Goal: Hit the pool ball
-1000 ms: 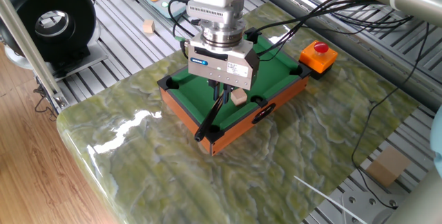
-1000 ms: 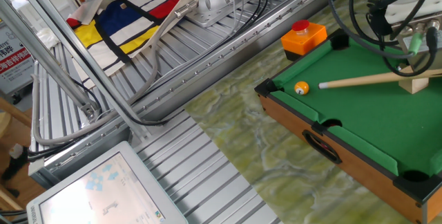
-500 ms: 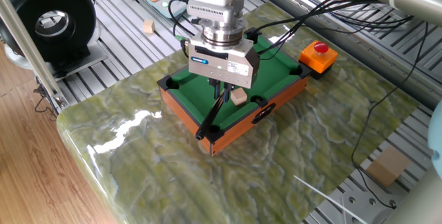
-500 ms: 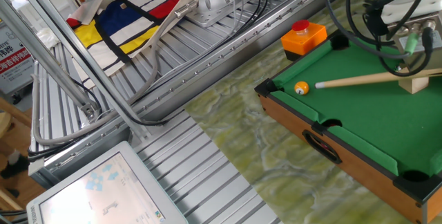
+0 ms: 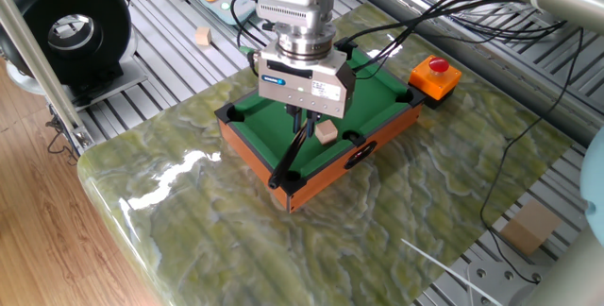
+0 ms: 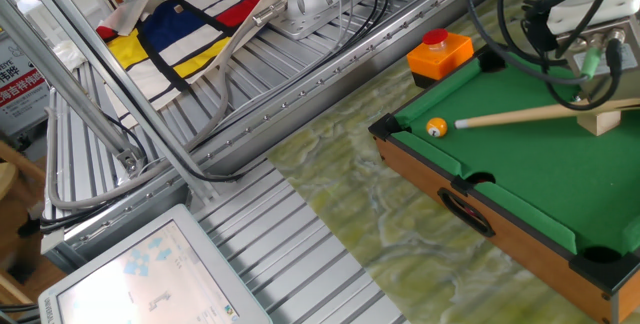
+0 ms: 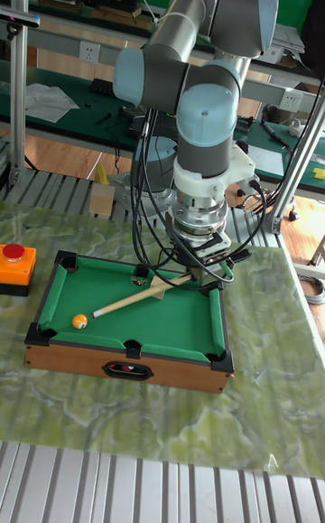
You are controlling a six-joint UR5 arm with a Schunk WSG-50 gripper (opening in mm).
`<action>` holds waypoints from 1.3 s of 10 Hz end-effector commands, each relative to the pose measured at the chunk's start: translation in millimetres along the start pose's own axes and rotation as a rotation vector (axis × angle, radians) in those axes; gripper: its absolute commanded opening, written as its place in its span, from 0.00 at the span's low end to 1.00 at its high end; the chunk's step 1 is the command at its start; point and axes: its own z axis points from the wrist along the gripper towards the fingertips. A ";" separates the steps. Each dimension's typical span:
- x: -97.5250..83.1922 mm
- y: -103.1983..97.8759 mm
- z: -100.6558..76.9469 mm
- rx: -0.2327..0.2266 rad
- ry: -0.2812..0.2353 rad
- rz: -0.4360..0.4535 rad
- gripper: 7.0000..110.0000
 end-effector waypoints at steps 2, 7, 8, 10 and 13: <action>3.3 -0.7 -1.5 0.005 0.014 0.001 0.00; -2.5 -1.8 -1.5 0.011 -0.003 0.002 0.00; -9.6 -1.1 -0.1 0.011 -0.023 0.007 0.00; -16.1 -0.8 0.8 0.013 -0.042 0.012 0.00; -11.7 0.7 0.5 0.006 -0.027 0.010 0.00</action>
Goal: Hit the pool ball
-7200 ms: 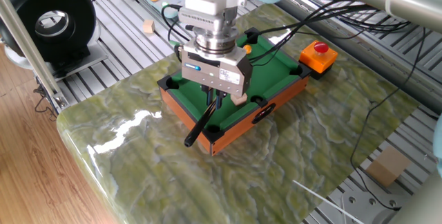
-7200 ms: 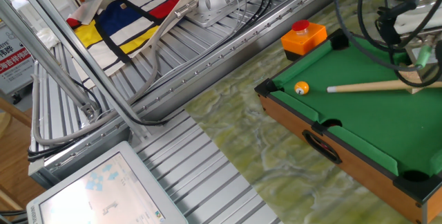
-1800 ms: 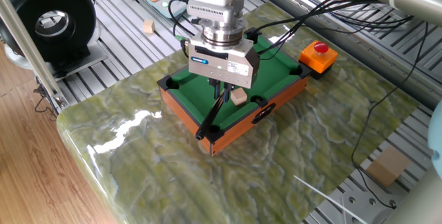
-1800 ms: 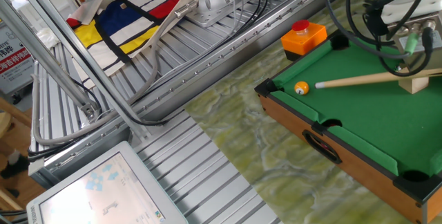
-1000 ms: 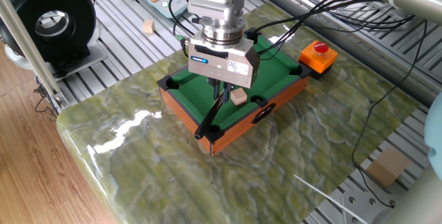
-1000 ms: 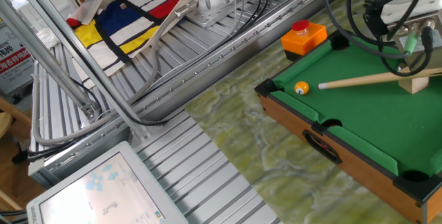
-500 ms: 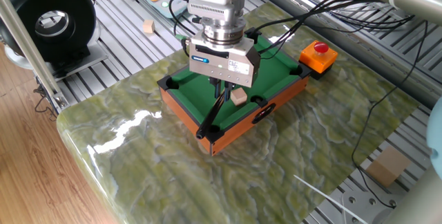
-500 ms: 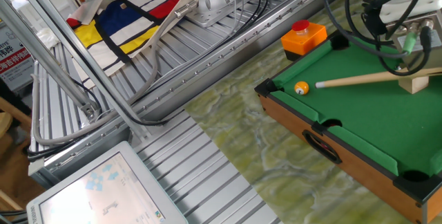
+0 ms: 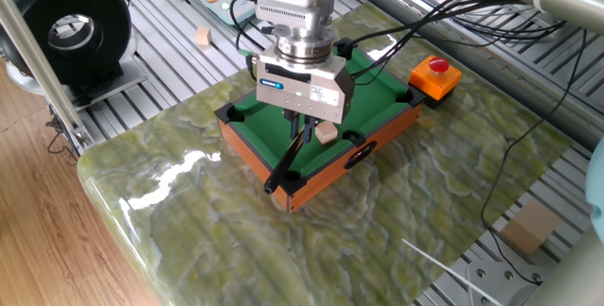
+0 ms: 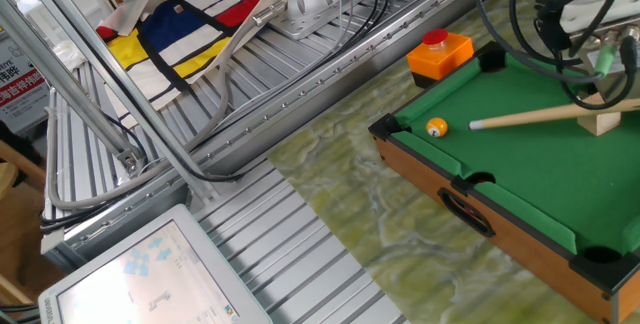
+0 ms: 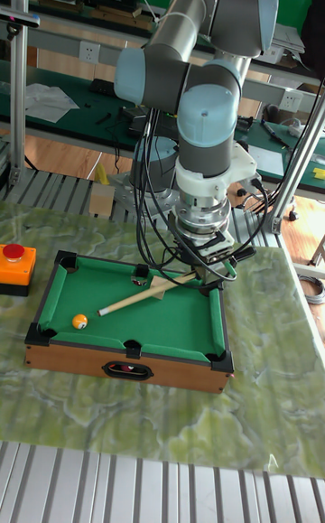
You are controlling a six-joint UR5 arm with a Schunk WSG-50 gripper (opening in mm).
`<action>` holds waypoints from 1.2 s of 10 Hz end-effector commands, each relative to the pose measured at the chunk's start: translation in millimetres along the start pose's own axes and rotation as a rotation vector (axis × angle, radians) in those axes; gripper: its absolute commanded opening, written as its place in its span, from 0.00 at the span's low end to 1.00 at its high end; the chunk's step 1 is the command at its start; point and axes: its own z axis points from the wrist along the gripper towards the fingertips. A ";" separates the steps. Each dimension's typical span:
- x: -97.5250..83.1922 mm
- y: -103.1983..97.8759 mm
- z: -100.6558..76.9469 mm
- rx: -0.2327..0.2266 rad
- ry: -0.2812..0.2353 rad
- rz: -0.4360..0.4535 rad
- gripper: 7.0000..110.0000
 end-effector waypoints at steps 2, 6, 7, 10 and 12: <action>-0.6 -0.8 -2.6 0.003 -0.004 -0.004 0.00; 7.8 0.0 -4.5 -0.002 0.020 -0.013 0.00; 8.3 -0.2 -5.0 -0.002 0.020 -0.014 0.00; 31.7 -3.6 -11.8 -0.002 0.087 -0.044 0.00; 100.3 -15.9 -44.3 -0.001 0.329 -0.095 0.00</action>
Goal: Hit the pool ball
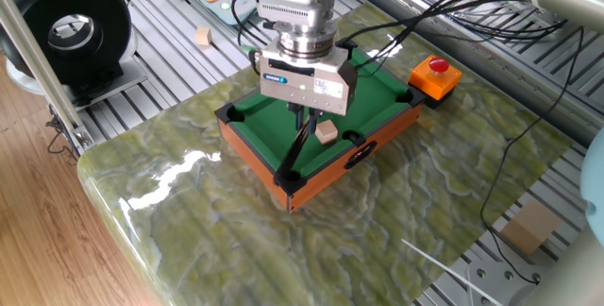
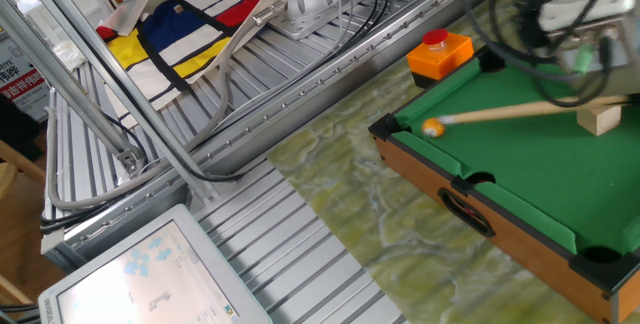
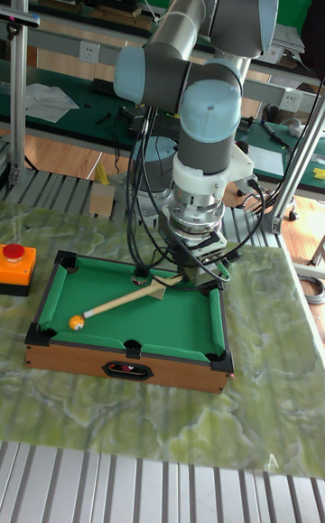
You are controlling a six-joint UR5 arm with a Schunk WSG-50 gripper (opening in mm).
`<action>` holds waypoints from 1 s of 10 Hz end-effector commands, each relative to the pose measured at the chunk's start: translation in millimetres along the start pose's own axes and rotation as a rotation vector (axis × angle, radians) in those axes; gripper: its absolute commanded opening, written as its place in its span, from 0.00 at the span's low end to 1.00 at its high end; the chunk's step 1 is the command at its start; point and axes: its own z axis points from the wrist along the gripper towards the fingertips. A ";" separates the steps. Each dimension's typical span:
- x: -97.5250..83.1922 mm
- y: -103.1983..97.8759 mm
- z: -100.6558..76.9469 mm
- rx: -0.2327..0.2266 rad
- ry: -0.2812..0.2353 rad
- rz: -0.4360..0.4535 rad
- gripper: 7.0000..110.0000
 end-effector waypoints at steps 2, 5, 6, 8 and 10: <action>66.2 6.5 -41.2 -0.057 0.225 -0.001 0.00; 30.6 -4.6 -19.6 -0.025 0.110 0.064 0.00; 14.3 -7.6 -10.6 -0.018 0.050 0.088 0.00; -25.3 -11.3 -2.0 -0.009 -0.108 0.120 0.00; -45.1 -6.2 -6.4 -0.032 -0.188 0.123 0.00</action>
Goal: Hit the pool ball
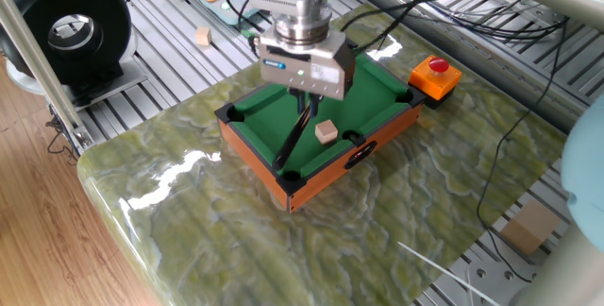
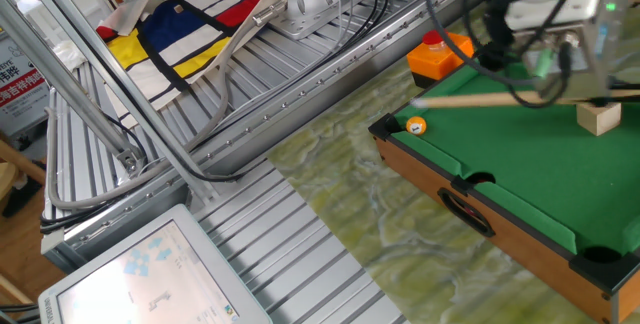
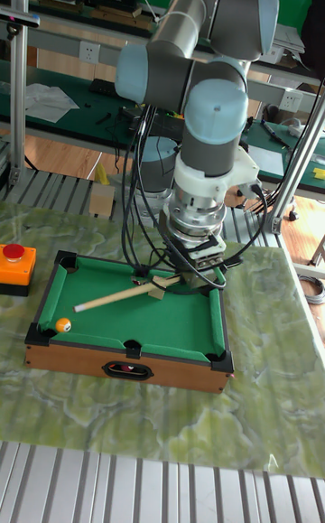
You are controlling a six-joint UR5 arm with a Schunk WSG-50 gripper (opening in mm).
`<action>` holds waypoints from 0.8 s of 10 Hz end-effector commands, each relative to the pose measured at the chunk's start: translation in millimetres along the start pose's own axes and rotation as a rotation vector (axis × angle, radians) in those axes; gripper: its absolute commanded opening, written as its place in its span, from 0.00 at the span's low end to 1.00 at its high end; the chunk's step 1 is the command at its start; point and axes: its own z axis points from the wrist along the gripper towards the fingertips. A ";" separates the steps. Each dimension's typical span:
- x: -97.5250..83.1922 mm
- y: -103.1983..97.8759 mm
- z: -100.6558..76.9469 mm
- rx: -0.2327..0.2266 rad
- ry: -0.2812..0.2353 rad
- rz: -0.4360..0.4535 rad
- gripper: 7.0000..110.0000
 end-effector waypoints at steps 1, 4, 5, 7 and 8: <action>-31.6 2.4 -1.8 -0.008 -0.126 0.021 0.00; -33.9 4.8 -9.1 -0.014 -0.142 0.013 0.00; -31.4 4.7 -10.8 -0.015 -0.139 0.003 0.00; -24.8 4.3 -12.1 -0.013 -0.119 -0.003 0.00; -22.9 3.8 -11.1 -0.011 -0.114 -0.003 0.00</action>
